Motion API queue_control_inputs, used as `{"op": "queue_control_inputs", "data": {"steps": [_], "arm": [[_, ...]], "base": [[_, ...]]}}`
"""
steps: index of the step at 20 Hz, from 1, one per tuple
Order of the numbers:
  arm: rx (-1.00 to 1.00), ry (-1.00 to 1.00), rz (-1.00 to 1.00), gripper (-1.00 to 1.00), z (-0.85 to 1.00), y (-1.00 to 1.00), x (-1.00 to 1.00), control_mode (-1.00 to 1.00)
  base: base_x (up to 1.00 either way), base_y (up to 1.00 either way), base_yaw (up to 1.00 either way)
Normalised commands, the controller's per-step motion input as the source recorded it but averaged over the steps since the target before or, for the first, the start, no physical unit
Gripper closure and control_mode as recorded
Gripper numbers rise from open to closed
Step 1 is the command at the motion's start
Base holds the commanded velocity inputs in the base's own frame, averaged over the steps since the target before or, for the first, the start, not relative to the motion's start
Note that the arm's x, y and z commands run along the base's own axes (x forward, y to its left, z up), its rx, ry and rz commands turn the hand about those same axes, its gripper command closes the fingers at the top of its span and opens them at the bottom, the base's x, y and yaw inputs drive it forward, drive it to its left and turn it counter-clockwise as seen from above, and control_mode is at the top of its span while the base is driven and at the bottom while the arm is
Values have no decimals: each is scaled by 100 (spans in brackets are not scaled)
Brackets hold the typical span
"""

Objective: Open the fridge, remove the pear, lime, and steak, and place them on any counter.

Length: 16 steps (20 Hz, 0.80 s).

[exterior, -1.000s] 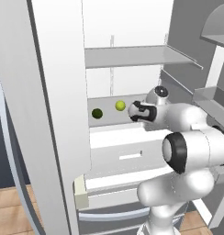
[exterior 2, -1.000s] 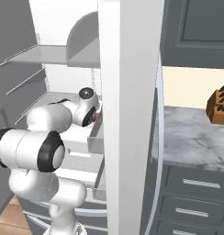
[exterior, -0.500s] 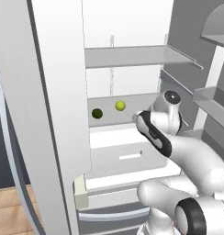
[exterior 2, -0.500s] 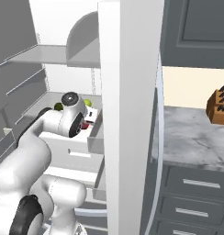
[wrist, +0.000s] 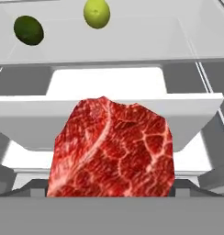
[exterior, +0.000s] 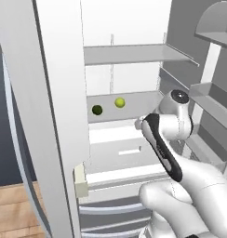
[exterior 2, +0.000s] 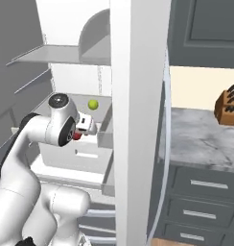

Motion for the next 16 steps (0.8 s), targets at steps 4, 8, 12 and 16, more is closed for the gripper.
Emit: {"op": "queue_control_inputs", "data": {"steps": [4,8,12,16], "arm": [[0,0,0,100,0,0,0,100],[0,0,0,100,0,0,0,100],[0,0,0,100,0,0,0,100],[0,0,0,100,0,0,0,100]], "base": [[-100,1,-6],[-97,4,-49],[-84,2,-80],[-91,0,-77]]}}
